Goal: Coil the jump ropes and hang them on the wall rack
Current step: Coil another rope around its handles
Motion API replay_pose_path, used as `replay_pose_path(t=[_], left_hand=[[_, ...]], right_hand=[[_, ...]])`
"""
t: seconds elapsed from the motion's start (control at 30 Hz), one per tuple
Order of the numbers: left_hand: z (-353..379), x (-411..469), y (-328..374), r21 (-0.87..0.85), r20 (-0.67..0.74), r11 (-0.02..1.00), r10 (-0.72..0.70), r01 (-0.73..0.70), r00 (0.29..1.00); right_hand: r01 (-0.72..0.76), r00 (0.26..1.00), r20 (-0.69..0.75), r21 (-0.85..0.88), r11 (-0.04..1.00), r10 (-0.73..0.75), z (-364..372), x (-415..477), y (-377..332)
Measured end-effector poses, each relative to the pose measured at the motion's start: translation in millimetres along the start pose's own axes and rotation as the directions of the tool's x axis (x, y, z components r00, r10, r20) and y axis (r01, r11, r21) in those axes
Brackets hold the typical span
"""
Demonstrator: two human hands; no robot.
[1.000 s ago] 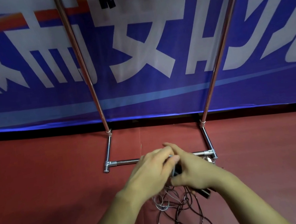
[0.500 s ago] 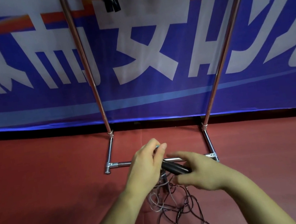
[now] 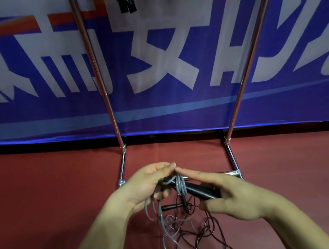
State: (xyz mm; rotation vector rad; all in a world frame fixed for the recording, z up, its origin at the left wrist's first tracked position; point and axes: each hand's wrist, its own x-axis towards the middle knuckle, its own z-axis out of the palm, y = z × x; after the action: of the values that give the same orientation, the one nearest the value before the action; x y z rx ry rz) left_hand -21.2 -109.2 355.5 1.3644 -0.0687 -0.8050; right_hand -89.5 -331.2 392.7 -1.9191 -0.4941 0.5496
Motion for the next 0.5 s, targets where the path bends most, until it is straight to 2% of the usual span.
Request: replay_pose_path(t=[0.07, 0.13, 0.2, 0.27, 0.33, 0.4, 0.43, 0.5], left_hand=[[4, -1, 0, -0.044, -0.023, 0.999, -0.007, 0.006, 1.0], [14, -1, -2, -0.098, -0.026, 0.995, -0.025, 0.022, 0.999], [29, 2, -6, -0.111, -0.045, 0.993, -0.043, 0.038, 0.998], [40, 9, -11, -0.058, -0.121, 0.998, 0.009, -0.016, 0.993], [45, 14, -14, 0.206, -0.165, 0.976, 0.106, -0.071, 0.98], [46, 13, -17, 0.541, -0.137, 0.838, 0.174, -0.074, 0.975], [47, 13, -18, 0.652, -0.123, 0.756, 0.184, -0.06, 0.975], [47, 13, -22, 0.76, -0.139, 0.648, 0.236, -0.049, 0.962]], right_hand=[[0.018, 1.0, -0.007, 0.034, 0.999, -0.017, 0, 1, -1], [0.029, 0.999, -0.024, 0.138, 0.99, -0.026, 0, 3, -3], [0.064, 0.992, -0.119, 0.253, 0.965, -0.034, 0, 8, -4], [0.093, 0.969, -0.248, 0.306, 0.948, -0.015, -2, 15, -3], [0.075, 0.925, -0.378, 0.248, 0.966, 0.025, -4, 20, 0], [0.001, 0.857, -0.514, 0.089, 0.996, 0.045, -5, 23, 9], [-0.052, 0.819, -0.571, 0.006, 0.999, 0.046, -5, 24, 13], [-0.179, 0.778, -0.625, -0.132, 0.975, 0.058, -1, 28, 27]])
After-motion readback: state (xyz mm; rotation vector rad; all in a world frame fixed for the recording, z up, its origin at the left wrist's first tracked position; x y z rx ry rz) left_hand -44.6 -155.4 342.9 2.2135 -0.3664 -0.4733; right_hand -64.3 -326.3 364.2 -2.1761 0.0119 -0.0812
